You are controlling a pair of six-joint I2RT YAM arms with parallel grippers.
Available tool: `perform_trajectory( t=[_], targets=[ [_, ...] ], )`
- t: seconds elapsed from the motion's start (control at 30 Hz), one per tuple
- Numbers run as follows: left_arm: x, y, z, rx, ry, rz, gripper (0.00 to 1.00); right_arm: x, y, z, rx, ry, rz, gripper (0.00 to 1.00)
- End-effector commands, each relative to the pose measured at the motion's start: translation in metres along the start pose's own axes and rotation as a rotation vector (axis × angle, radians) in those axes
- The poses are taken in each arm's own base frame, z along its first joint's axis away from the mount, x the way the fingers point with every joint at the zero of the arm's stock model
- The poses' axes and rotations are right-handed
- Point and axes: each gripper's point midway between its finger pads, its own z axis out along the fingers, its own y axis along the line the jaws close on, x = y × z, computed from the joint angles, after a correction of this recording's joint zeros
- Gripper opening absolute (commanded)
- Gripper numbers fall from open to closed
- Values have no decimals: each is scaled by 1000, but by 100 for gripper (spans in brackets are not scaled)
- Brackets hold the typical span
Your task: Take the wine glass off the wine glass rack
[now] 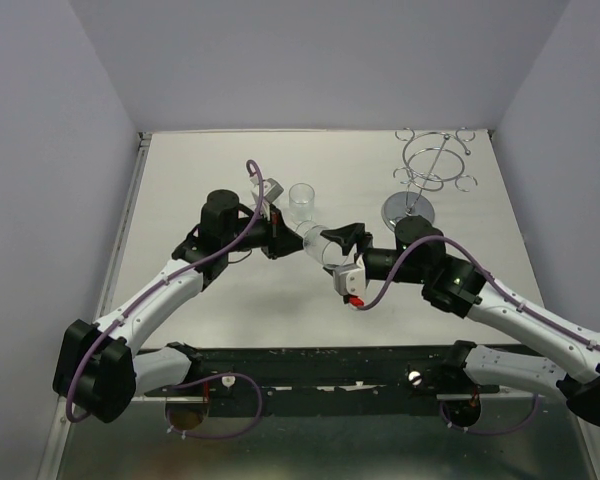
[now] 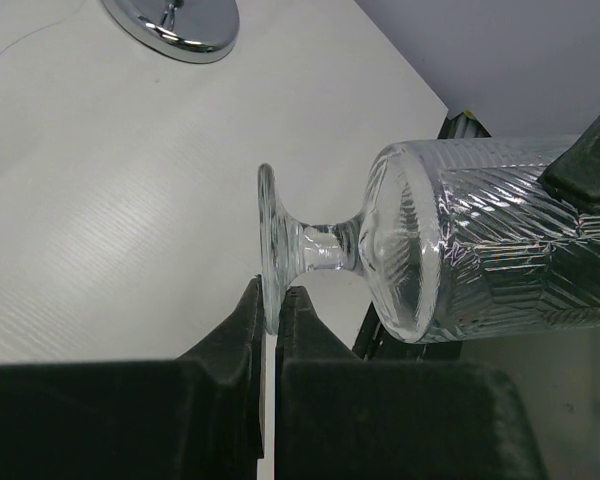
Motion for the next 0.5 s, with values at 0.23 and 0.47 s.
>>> perform_trajectory(
  t=[0.23,0.47],
  targets=[
    [-11,-9,-11,-10,-58,61,67,5,-5,3,36,34,63,51],
    [-18,-1,-24,-66,-102,84,94,10,5,-5,5,96,234,27]
  ],
)
